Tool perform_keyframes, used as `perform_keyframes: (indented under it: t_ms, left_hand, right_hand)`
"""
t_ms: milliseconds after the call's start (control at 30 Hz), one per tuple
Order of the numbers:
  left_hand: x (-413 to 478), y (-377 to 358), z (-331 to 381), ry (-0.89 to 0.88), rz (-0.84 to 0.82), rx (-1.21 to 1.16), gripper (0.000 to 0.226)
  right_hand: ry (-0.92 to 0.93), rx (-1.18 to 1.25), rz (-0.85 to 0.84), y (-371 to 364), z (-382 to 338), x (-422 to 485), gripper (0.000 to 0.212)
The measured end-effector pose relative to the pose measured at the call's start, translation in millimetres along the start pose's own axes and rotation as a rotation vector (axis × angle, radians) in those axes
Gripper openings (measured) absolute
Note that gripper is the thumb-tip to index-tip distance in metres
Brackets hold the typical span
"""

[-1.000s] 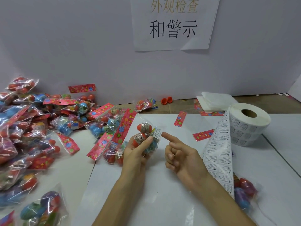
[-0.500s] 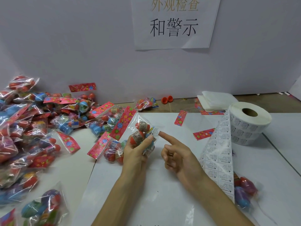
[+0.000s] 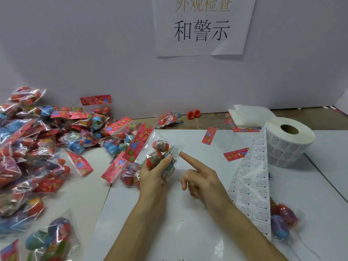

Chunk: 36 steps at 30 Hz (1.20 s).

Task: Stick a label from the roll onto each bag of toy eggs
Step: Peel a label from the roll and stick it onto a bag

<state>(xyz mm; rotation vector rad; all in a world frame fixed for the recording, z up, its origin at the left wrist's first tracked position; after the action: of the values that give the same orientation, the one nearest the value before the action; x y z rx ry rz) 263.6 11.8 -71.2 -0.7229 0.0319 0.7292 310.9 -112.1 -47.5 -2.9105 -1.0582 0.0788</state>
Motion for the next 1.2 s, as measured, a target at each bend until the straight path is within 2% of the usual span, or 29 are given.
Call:
perform_keyframes:
  t_ms: [167,300,400,500,600,700,867,1033,1200]
  left_hand:
    - [0,-1,-3,0.021,0.009,0.008,0.030]
    - [-1,-1,-4,0.037,0.001,-0.014,0.028]
    - [0,0,-2,0.042,0.011,-0.040,0.027]
    - [-1,-3,1,0.032,-0.007,-0.002,0.031]
    - [-5,-6,3,0.000,-0.035,0.077,0.043]
    - [-6,-9,4,-0.023,-0.072,0.142,0.043]
    - [-8,-17,-5,0.061,-0.143,0.093,0.032]
    - [-6,-16,-3,0.030,-0.140,0.124,0.026]
    - [-5,-18,-2,0.050,-0.158,0.119,0.043]
  right_hand:
    - [0.188,-0.467,0.185,16,-14,-6,0.064]
    - [0.220,-0.739,0.212,11,-13,-8,0.077]
    - [0.214,-0.688,0.235,16,-14,-7,0.082]
    - [0.375,-0.641,0.233,15,-34,-14,0.076]
    - [0.488,-0.713,0.150,5,-43,-18,0.071]
    - [0.471,-0.840,0.143,4,-38,-14,0.074]
    - [0.510,-1.039,0.199,9,-41,-13,0.079]
    - [0.521,-1.038,0.284,13,-46,-12,0.075]
    - [0.383,-0.941,0.350,48,-37,-2,0.070]
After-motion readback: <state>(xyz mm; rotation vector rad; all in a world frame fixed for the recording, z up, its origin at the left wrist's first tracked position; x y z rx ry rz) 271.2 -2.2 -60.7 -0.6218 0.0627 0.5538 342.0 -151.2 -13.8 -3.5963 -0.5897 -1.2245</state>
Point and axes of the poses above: each hand's wrist, its own x-axis towards the middle knuckle, its own y-axis out of the back of the hand, z = x × y, the point moved 10 cm from there along x, towards the middle knuckle, and after that the axes turned 3 degrees about -x, right-handed, at the moved point
